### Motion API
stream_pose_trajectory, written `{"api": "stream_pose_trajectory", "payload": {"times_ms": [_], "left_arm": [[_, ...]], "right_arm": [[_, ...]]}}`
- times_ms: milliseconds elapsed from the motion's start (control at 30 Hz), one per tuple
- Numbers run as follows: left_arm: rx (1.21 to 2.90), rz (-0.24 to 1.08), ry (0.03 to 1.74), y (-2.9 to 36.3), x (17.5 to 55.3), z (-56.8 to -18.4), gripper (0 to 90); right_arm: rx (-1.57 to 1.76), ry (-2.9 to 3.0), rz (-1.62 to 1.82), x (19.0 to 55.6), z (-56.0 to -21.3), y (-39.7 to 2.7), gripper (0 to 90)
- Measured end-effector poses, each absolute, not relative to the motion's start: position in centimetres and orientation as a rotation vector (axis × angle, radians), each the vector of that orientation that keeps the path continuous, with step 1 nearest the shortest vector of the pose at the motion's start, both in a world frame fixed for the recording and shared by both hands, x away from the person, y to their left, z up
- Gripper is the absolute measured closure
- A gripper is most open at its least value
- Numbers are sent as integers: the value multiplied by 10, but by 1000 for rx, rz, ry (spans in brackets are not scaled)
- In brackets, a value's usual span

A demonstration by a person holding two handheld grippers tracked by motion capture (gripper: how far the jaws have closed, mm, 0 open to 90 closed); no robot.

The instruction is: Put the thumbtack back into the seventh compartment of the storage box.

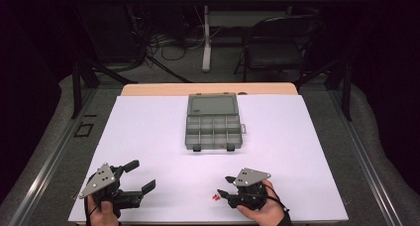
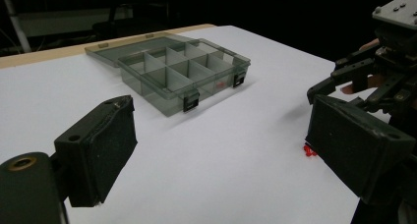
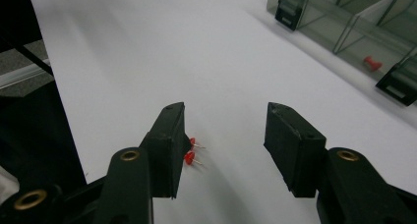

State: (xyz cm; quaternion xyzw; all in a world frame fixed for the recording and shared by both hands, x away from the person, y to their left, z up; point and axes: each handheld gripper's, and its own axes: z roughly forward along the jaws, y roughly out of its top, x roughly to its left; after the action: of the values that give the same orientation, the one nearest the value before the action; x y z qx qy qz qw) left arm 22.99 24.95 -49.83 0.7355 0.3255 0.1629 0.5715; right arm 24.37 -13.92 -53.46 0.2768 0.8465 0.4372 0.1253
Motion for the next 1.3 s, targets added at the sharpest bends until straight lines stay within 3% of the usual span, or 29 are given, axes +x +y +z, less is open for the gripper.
{"api": "stream_pose_trajectory", "payload": {"times_ms": [233, 700, 1300], "left_arm": [[1720, 379, 764, 250, 230, -498, 112], [1724, 374, 767, 250, 230, -499, 115], [1716, 378, 775, 251, 231, -499, 120]], "right_arm": [[805, 2522, 1235, 243, -544, -133, 527], [716, 2609, 1162, 242, -550, -121, 661], [688, 2662, 1125, 243, -557, -116, 719]]}}
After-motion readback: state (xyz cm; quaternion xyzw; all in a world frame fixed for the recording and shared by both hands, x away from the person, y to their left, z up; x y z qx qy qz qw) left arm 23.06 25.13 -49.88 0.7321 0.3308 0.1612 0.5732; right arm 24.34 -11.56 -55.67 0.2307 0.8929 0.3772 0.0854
